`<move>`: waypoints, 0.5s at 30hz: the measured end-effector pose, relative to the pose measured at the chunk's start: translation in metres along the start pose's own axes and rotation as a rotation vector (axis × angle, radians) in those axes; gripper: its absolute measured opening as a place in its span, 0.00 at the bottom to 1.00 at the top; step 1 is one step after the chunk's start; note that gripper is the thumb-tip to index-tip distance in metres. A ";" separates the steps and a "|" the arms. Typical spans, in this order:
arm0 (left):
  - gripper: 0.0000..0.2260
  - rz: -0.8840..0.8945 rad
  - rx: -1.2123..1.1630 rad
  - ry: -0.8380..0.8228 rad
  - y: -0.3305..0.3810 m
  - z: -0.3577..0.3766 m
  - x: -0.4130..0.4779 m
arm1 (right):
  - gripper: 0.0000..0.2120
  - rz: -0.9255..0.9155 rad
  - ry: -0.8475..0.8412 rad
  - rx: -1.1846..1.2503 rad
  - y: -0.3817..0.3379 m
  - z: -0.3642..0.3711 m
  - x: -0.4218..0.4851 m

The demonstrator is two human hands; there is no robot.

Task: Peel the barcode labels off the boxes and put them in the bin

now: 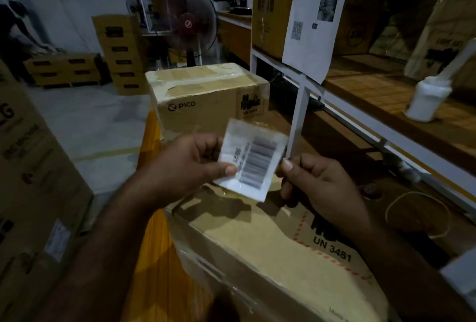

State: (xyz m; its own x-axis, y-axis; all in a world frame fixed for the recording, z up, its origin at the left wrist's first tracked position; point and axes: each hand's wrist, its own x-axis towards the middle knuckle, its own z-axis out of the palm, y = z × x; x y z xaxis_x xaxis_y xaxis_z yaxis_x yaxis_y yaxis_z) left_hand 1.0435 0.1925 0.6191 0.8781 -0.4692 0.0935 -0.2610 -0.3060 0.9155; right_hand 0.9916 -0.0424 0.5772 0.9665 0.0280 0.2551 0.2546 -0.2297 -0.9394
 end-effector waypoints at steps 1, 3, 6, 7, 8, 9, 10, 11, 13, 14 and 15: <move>0.10 0.004 -0.050 0.085 -0.001 0.002 0.003 | 0.09 -0.004 -0.001 -0.062 0.000 0.001 0.000; 0.09 -0.026 -0.188 0.262 -0.006 0.011 0.009 | 0.03 -0.007 -0.033 -0.189 -0.001 0.003 0.000; 0.09 -0.089 -0.390 0.426 -0.020 0.032 0.016 | 0.03 -0.058 -0.172 -0.486 0.000 0.006 -0.003; 0.09 -0.091 -0.389 0.462 -0.026 0.036 0.018 | 0.04 -0.089 -0.232 -0.574 0.001 0.008 -0.004; 0.09 -0.086 -0.377 0.491 -0.029 0.038 0.019 | 0.04 -0.117 -0.285 -0.623 0.001 0.010 -0.006; 0.10 -0.077 -0.369 0.515 -0.031 0.039 0.020 | 0.05 -0.131 -0.321 -0.641 0.001 0.011 -0.006; 0.10 -0.075 -0.370 0.529 -0.033 0.037 0.021 | 0.05 -0.134 -0.344 -0.650 0.000 0.012 -0.005; 0.10 -0.078 -0.372 0.534 -0.036 0.036 0.022 | 0.06 -0.130 -0.361 -0.667 -0.002 0.014 -0.002; 0.09 -0.091 -0.366 0.525 -0.038 0.035 0.024 | 0.07 -0.115 -0.381 -0.739 -0.007 0.021 0.010; 0.08 -0.094 -0.360 0.522 -0.039 0.036 0.025 | 0.08 -0.114 -0.377 -0.777 -0.010 0.027 0.018; 0.09 -0.096 -0.360 0.524 -0.039 0.036 0.025 | 0.09 -0.121 -0.362 -0.803 -0.011 0.035 0.026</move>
State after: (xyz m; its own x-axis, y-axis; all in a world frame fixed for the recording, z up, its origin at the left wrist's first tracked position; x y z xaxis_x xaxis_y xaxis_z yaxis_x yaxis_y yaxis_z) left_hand 1.0618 0.1628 0.5713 0.9942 0.0409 0.0999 -0.1005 0.0130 0.9948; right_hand 1.0154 -0.0049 0.5867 0.9198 0.3715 0.1265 0.3882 -0.8140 -0.4321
